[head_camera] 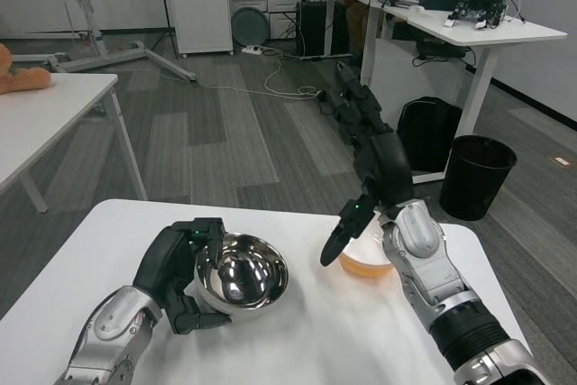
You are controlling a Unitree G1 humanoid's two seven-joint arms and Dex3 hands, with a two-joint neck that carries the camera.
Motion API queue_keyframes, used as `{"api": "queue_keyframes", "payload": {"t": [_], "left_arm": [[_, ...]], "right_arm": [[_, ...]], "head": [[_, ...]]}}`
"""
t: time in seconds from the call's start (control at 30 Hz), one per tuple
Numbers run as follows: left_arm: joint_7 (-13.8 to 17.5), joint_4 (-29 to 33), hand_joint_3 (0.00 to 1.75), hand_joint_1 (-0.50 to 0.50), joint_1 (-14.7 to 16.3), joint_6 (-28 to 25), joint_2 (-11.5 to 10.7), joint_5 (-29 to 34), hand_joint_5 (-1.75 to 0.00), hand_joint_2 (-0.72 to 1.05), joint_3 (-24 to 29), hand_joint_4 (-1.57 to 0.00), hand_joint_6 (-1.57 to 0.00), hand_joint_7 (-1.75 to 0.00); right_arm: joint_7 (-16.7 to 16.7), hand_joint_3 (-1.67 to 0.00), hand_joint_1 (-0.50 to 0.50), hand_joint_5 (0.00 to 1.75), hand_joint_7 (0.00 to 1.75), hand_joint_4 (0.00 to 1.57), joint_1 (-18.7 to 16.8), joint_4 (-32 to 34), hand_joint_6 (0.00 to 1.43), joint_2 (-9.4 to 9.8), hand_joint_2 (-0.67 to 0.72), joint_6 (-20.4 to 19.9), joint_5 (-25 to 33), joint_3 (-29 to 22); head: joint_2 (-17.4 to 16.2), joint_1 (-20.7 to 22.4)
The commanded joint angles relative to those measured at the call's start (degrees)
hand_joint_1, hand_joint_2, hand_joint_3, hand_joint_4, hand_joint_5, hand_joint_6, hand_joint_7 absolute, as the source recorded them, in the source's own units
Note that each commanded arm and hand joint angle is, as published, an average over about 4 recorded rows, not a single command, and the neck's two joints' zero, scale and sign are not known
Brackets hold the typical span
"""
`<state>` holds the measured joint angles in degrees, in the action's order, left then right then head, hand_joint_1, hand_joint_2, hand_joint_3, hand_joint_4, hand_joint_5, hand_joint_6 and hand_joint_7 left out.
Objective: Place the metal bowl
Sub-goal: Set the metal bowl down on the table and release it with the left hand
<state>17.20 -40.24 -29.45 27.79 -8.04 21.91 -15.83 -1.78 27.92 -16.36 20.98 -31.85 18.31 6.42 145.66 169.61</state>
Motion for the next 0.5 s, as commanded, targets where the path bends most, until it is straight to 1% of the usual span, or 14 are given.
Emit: {"api": "queue_keyframes", "payload": {"t": [0.03,0.07,0.1,0.13,0.17,0.23,0.27,0.3,0.37,0.43,0.5], "left_arm": [[0.0,-1.4,1.57,-0.50,-0.6,0.8,-0.5,1.3,-1.75,1.05,-0.6,-0.82,-1.07,-1.55],[0.2,-1.8,1.59,-0.50,-0.6,0.8,-0.5,1.3,-1.75,1.05,-0.6,-0.68,-0.90,-1.62],[0.8,-2.1,1.61,-0.50,-0.6,0.7,-0.5,1.4,-1.75,1.05,-0.7,-0.57,-0.76,-1.64],[1.8,-2.4,1.64,-0.50,-0.6,0.6,-0.6,1.8,-1.75,1.05,-0.8,-0.42,-0.58,-1.64],[2.6,-2.6,1.66,-0.50,-0.7,0.4,-0.6,2.2,-1.75,1.05,-1.0,-0.26,-0.40,-1.61],[4.3,-2.9,1.66,-0.50,-0.7,-0.5,-0.7,2.8,-1.75,1.05,-1.3,-0.07,-0.20,-1.43],[4.5,-2.9,1.66,-0.50,-0.7,-0.7,-0.7,2.8,-1.75,1.05,-1.3,-0.02,-0.13,-1.34],[4.8,-2.9,1.66,-0.50,-0.7,-1.2,-0.7,2.8,-1.75,1.05,-1.3,0.00,-0.10,-1.29],[5.2,-2.9,1.66,-0.50,-0.7,-1.7,-0.7,2.8,-1.75,1.05,-1.5,0.00,-0.05,-1.15],[5.6,-2.9,1.61,-0.50,-0.7,-2.2,-0.7,2.9,-1.75,1.05,-1.6,0.00,-0.01,-1.01],[6.2,-2.9,1.59,-0.50,-0.7,-2.5,-0.8,3.6,-1.75,1.05,-1.9,0.00,0.00,-0.93]], "right_arm": [[-0.3,0.00,-0.35,0.00,0.07,0.00,0.6,-0.3,0.00,0.11,0.72,-0.6,0.5,0.1],[-0.3,0.00,-0.35,0.00,0.07,0.00,0.6,-0.3,0.00,0.11,0.72,-0.6,0.5,0.1],[-0.3,0.00,-0.36,0.00,0.07,0.00,0.6,-0.3,0.00,0.11,0.72,-0.6,0.5,0.1],[-0.3,0.00,-0.38,0.00,0.07,0.00,0.6,-0.3,0.00,0.11,0.72,-0.6,0.5,0.1],[-0.3,0.00,-0.38,0.00,0.07,0.00,0.6,-0.3,0.00,0.11,0.72,-0.6,0.5,0.1],[-0.2,0.00,-0.38,0.00,0.07,0.00,0.5,-0.3,0.00,0.11,0.72,-0.6,0.5,0.1],[-0.2,0.00,-0.38,0.00,0.07,0.00,0.5,-0.3,0.00,0.11,0.72,-0.7,0.5,0.1],[-0.3,0.00,-0.38,0.00,0.07,0.00,0.5,-0.3,0.00,0.11,0.72,-0.7,0.5,0.1],[-0.3,0.00,-0.38,0.00,0.07,0.00,0.5,-0.3,0.00,0.11,0.72,-0.7,0.5,0.1],[-0.3,0.00,-0.38,0.00,0.07,0.00,0.5,-0.3,0.00,0.11,0.72,-0.7,0.5,0.2],[-0.3,0.00,-0.38,0.00,0.07,0.00,0.5,-0.2,0.00,0.11,0.72,-0.7,0.5,0.2]], "head": [[-0.3,0.0],[-0.4,0.0],[-0.6,0.0],[-0.8,0.1],[-0.9,0.2],[-1.2,0.3],[-1.4,0.3],[-1.4,0.3],[-1.7,0.2],[-2.1,0.2],[-2.5,0.2]]}}
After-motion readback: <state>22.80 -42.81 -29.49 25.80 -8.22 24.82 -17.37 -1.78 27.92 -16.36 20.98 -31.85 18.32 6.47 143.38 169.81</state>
